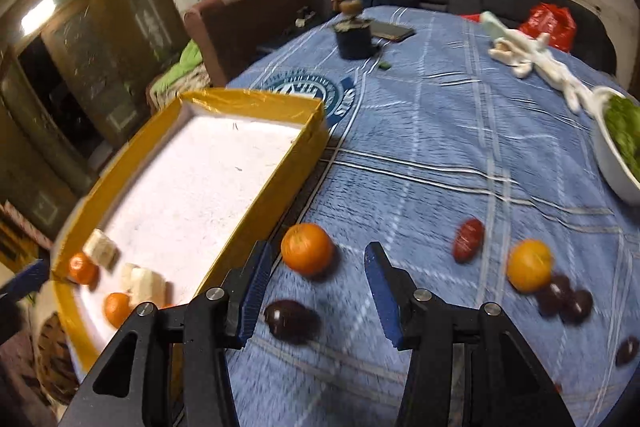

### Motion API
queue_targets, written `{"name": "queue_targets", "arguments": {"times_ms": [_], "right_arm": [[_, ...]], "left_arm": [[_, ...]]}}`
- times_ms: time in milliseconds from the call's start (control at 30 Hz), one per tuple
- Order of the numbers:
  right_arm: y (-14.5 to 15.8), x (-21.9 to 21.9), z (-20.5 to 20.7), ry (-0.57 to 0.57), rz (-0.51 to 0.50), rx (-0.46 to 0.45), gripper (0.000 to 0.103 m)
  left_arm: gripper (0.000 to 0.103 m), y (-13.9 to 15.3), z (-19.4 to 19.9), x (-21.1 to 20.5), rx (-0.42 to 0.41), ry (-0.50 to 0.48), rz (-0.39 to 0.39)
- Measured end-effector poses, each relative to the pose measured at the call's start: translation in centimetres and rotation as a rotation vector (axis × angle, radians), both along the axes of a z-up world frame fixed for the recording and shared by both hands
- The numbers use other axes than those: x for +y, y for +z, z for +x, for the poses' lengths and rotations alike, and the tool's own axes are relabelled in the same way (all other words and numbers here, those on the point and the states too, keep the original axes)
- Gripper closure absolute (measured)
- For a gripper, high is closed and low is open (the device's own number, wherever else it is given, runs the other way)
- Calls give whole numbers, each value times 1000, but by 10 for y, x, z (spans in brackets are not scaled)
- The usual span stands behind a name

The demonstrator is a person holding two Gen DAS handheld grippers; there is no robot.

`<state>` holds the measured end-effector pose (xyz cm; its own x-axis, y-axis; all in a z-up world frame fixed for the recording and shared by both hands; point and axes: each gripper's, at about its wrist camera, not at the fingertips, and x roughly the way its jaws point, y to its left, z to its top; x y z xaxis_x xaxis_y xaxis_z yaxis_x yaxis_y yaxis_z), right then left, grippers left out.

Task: Organize fruits
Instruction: 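Grasp a mandarin with the right tool while the left tool grasps a red date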

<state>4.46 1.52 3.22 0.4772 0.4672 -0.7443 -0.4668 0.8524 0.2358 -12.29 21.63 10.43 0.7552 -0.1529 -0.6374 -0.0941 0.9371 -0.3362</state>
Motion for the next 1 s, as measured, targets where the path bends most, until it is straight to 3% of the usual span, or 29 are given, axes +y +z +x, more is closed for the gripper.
{"name": "queue_targets", "arguments": {"times_ms": [100, 167, 333, 700, 833, 1000], "right_arm": [[-13, 10, 9, 21, -10, 28, 51], [-18, 11, 11, 37, 12, 54, 66], [-15, -3, 2, 5, 47, 59, 67], [31, -144, -53, -215, 160, -77, 67], [31, -188, -64, -314, 180, -111, 68], [16, -235, -69, -410, 251, -83, 68]], "left_arm": [[13, -2, 2, 1, 5, -6, -2], [13, -3, 3, -1, 9, -16, -1], [13, -3, 5, -10, 11, -40, 15], [13, -8, 25, -80, 47, -204, 105], [13, -14, 41, -123, 76, -288, 140], [14, -33, 57, -189, 88, -421, 159]]}}
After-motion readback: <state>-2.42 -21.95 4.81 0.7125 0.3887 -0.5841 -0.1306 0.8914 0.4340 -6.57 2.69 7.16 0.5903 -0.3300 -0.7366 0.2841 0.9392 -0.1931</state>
